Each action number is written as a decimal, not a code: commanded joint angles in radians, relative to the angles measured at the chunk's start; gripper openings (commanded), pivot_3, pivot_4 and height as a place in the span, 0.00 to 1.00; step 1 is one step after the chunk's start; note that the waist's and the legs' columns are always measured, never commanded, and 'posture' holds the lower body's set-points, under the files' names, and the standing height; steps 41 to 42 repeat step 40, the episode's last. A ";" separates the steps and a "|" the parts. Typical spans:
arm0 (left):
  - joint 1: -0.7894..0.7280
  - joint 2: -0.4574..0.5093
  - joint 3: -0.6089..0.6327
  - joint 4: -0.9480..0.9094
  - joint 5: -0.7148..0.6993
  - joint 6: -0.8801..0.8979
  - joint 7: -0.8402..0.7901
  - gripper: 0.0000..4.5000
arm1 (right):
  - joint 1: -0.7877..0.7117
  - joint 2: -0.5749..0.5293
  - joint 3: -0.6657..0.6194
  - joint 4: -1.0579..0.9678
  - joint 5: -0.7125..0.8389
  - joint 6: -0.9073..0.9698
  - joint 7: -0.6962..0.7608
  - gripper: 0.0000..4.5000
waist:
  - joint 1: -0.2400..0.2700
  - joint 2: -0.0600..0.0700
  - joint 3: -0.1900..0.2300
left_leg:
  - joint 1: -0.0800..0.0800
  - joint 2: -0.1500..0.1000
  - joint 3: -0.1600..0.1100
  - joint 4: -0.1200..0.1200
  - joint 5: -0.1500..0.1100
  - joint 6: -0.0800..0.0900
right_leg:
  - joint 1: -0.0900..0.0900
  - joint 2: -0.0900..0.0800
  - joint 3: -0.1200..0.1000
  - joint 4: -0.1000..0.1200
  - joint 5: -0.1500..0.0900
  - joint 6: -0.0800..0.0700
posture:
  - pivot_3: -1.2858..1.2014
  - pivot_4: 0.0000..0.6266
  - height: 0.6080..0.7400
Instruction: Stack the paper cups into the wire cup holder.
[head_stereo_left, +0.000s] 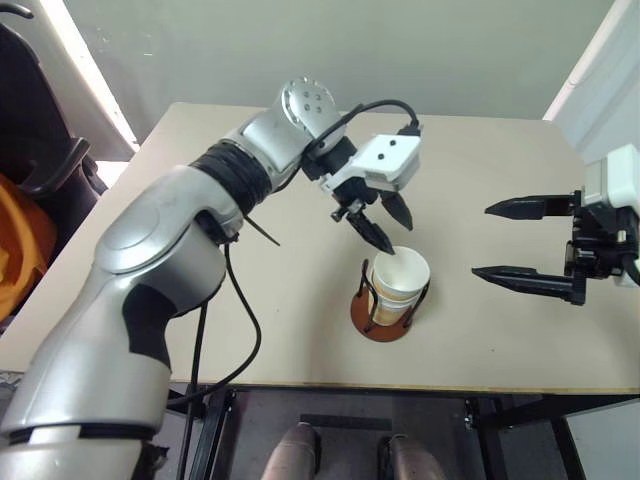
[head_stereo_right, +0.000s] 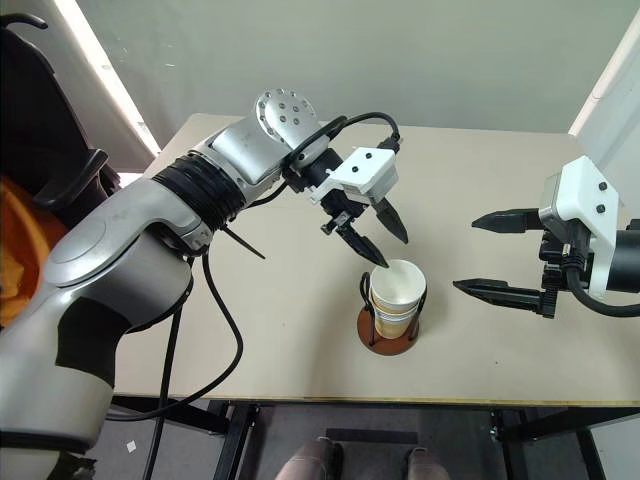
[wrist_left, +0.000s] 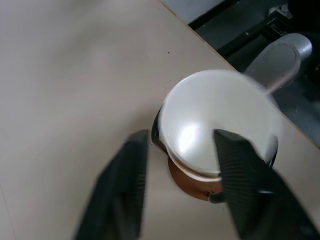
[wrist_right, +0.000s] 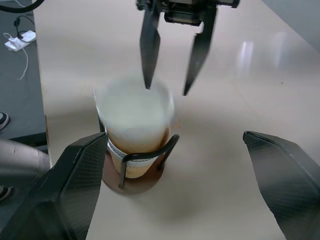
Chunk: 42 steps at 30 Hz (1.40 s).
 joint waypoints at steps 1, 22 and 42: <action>-0.008 -0.011 0.059 0.022 0.020 -0.034 -0.034 0.80 | -0.012 -0.017 -0.019 -0.007 0.013 -0.017 -0.007 1.00 | 0.000 0.000 0.000 | 0.000 0.000 0.000 0.000 0.000 0.000 | 0.000 0.000 0.000 0.000 0.000 0.000 | 0.52 0.24 1.00; 0.797 0.785 0.760 -0.725 -0.035 0.518 0.168 0.88 | 0.011 -0.045 0.147 0.352 -0.195 -0.207 0.148 1.00 | -0.023 0.003 -0.001 | 0.005 0.001 0.002 -0.003 -0.001 0.001 | -0.001 0.003 0.006 0.000 -0.004 -0.003 | 0.52 0.24 1.00; 1.366 0.825 1.381 -0.882 0.010 0.711 0.390 0.88 | -0.142 -0.019 0.259 0.499 -0.261 -0.264 0.247 1.00 | -0.040 0.003 -0.002 | 0.025 0.010 0.001 -0.025 0.004 -0.006 | 0.003 0.012 0.007 0.006 -0.004 -0.037 | 0.52 0.24 1.00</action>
